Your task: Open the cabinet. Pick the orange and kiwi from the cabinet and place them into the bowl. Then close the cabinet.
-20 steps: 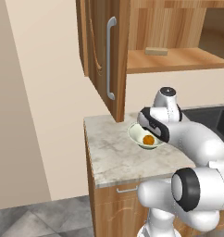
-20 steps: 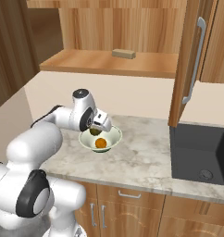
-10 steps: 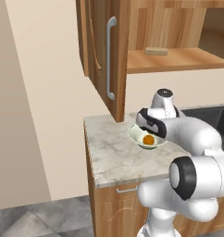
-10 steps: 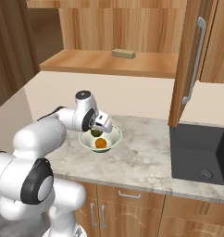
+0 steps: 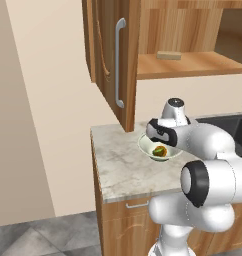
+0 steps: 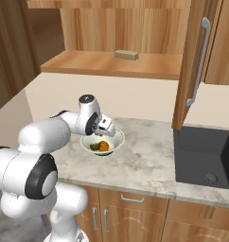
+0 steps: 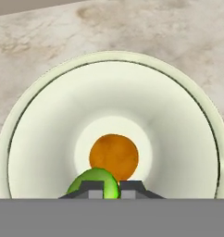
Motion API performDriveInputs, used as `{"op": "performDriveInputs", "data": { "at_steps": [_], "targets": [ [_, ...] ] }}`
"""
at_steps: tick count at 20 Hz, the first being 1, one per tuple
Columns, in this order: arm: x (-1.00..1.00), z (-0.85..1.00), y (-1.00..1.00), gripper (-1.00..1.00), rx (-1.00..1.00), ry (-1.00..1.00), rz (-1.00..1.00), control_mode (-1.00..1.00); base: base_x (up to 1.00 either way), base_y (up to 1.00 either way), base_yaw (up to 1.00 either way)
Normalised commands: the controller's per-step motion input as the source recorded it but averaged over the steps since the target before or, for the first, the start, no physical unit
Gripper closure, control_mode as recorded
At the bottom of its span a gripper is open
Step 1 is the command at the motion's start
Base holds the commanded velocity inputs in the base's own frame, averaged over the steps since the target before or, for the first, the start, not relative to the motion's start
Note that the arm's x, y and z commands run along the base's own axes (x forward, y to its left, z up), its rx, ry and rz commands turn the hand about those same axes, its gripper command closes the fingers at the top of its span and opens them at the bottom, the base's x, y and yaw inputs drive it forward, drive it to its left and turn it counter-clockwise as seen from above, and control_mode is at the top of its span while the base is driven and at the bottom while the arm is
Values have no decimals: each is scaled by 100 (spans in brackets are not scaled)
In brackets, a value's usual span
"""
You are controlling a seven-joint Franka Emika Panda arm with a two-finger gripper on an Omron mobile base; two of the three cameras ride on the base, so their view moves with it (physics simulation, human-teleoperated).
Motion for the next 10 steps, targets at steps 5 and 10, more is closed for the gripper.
{"op": "performDriveInputs", "data": {
  "at_steps": [5, 10],
  "targets": [
    [6, -10, 0, -100, 0, 0, 0, -100, 0, 0, 0],
    [-4, 10, 0, -100, 0, -8, 0, -100, 0, 0, 0]
  ]
}}
